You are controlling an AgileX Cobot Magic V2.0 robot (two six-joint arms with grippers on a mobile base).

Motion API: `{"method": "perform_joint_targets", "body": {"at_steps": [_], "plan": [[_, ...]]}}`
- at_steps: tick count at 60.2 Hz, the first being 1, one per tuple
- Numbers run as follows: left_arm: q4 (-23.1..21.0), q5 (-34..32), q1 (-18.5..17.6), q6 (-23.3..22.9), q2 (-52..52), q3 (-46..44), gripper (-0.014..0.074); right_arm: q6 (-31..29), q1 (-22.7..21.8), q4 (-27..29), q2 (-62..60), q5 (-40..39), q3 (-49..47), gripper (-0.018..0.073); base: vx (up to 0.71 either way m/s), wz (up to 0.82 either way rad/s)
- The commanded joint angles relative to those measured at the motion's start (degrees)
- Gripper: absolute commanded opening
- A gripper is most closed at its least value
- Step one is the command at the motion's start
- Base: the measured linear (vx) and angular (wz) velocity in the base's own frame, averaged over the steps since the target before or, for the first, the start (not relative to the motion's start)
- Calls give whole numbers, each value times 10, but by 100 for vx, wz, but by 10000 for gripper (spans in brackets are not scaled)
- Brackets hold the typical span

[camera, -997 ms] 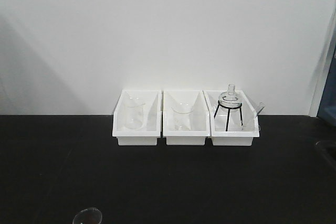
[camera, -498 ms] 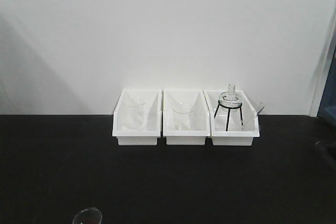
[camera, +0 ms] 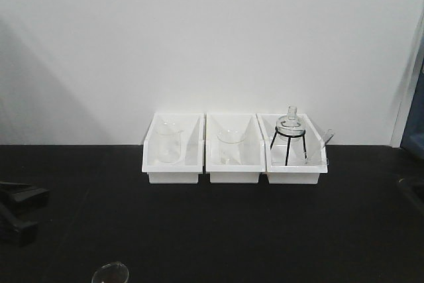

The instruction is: Sort red and green spoons into left cabinet

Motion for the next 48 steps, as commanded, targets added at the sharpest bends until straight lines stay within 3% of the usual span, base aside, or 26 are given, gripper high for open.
{"method": "perform_joint_targets", "body": {"at_steps": [1, 5, 13, 18, 30, 37, 48], "plan": [[-60, -19, -2, 30, 12, -21, 365, -23, 1, -4, 5, -47, -22, 454, 0, 0], [-68, -19, -2, 30, 34, -21, 472, -23, 1, -4, 11, -51, -22, 577, 0, 0], [-73, -15, -2, 30, 71, -21, 613, -23, 1, -4, 26, -69, -22, 729, 0, 0], [-73, 8, -2, 30, 97, -21, 654, -20, 1, -3, 33, -86, -22, 728, 0, 0], [-83, 43, -2, 63, 142, -6, 637, -5, 1, 47, 47, -64, -19, 689, 0, 0], [-142, 35, -2, 144, 145, 40, 613, -5, 1, 53, 48, -86, 23, 637, 0, 0], [-343, 54, -2, 345, 145, 131, 587, -3, 1, 55, 40, -172, 127, 582, 0, 0]]}}
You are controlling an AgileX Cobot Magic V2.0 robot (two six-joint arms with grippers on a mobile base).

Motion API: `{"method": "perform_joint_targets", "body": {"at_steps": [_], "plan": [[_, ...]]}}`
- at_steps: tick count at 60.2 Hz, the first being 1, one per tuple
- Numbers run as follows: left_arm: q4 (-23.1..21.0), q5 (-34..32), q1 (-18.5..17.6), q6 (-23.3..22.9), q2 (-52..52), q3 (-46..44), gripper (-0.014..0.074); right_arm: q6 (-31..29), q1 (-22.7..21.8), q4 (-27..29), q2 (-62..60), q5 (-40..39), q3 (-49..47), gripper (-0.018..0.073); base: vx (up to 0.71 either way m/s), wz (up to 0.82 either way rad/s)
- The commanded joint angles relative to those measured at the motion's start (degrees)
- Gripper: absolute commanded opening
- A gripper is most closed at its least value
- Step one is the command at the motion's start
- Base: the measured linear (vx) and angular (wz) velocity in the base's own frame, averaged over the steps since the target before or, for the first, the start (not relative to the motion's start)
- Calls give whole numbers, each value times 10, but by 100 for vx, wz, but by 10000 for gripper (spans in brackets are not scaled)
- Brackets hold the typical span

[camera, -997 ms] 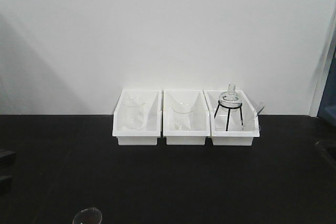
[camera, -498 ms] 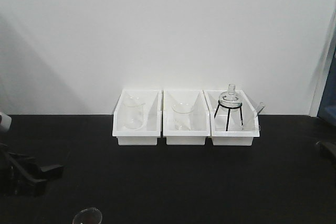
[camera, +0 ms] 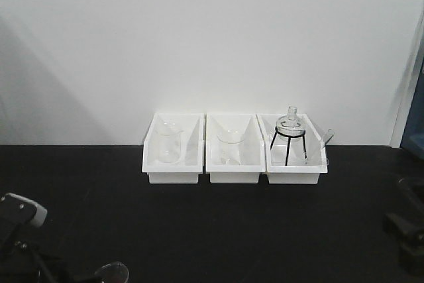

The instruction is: Sort red and green spoons into left cabinet

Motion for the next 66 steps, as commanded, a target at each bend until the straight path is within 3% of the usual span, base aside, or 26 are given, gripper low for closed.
{"method": "perform_joint_targets", "body": {"at_steps": [1, 9, 38, 66], "plan": [[-151, 24, -2, 128, -16, 32, 587, 3, 1, 1, -10, -97, 35, 581, 0, 0], [-305, 66, -2, 271, -16, 79, 587, 15, 1, 1, -20, -157, 94, 578, 0, 0], [-304, 79, -2, 393, -14, 88, 587, 13, 1, -48, -6, -240, 169, 578, 0, 0], [-304, 80, -2, 393, 5, 75, 587, 17, 1, -50, 48, -332, 181, 578, 0, 0]]}}
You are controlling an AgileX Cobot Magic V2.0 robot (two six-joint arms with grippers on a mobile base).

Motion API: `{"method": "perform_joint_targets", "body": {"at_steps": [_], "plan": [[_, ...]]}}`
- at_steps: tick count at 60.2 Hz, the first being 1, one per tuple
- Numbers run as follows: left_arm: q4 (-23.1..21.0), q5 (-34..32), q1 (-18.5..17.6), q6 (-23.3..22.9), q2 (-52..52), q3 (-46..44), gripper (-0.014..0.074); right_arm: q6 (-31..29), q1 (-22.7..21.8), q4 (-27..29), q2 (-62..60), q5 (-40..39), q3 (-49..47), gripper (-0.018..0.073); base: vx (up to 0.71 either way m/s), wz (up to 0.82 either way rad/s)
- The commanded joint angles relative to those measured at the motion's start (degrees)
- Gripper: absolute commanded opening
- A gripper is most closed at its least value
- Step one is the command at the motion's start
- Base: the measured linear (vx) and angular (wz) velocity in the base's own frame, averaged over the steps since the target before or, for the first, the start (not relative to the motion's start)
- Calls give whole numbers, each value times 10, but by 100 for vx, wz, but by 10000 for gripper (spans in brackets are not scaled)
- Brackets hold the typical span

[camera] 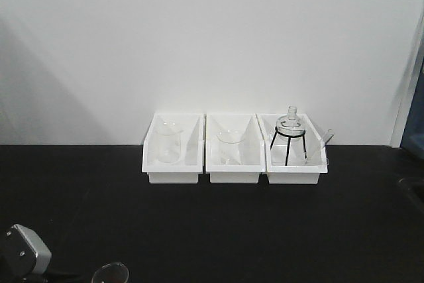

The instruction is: Sort red and green spoons into left cabinet

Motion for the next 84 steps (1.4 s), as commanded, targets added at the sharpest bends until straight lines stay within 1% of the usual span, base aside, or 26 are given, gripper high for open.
{"method": "perform_joint_targets", "body": {"at_steps": [1, 7, 27, 84], "plan": [[-61, 33, -2, 2, 2, -26, 587, 0, 1, -6, -2, -65, -16, 578, 0, 0], [-61, 33, -2, 2, 18, -42, 587, 0, 1, -19, -2, -70, -16, 578, 0, 0], [-59, 31, -2, 2, 52, -72, 587, 0, 1, -19, -2, -76, -16, 578, 0, 0], [-60, 37, -2, 2, 60, -73, 585, 0, 1, -19, -2, -85, -16, 578, 0, 0]]}}
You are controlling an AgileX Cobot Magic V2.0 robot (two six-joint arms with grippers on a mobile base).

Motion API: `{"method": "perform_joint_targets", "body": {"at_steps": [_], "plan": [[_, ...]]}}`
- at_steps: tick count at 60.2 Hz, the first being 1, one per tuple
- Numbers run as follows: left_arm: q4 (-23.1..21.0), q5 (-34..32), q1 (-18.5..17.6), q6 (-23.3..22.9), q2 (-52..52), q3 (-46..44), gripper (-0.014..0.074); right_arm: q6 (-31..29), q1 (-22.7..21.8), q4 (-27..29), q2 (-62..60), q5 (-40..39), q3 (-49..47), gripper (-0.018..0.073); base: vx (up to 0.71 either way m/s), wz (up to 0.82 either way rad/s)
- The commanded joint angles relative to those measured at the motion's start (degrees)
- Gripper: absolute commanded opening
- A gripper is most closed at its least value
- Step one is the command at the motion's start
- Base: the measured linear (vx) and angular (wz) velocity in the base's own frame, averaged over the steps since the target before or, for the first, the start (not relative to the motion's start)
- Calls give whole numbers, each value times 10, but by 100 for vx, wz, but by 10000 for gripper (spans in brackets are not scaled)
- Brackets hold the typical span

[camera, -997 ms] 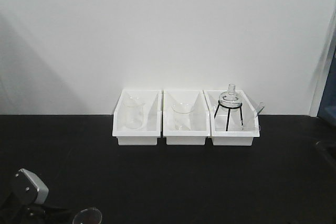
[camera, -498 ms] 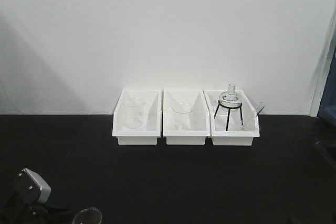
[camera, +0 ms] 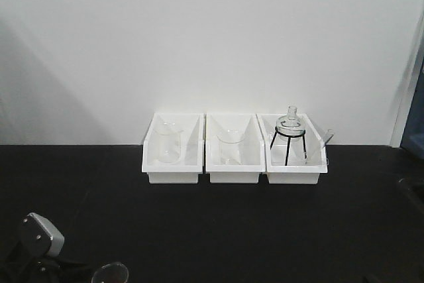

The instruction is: Sort red and green spoons into left cabinet

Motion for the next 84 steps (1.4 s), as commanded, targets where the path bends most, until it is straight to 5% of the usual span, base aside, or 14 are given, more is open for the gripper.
{"method": "perform_joint_targets", "body": {"at_steps": [1, 31, 54, 84], "plan": [[-58, 34, -2, 2, -14, -16, 585, 0, 1, -3, -2, -49, -16, 578, 0, 0], [-53, 55, -2, 2, 8, -39, 518, 0, 1, -3, -2, -49, -16, 578, 0, 0], [-53, 55, -2, 2, 8, -39, -10, 0, 1, -3, -2, -57, -16, 578, 0, 0], [-60, 60, -2, 2, 8, -51, -4, 0, 1, -3, -2, -58, -16, 578, 0, 0]]}}
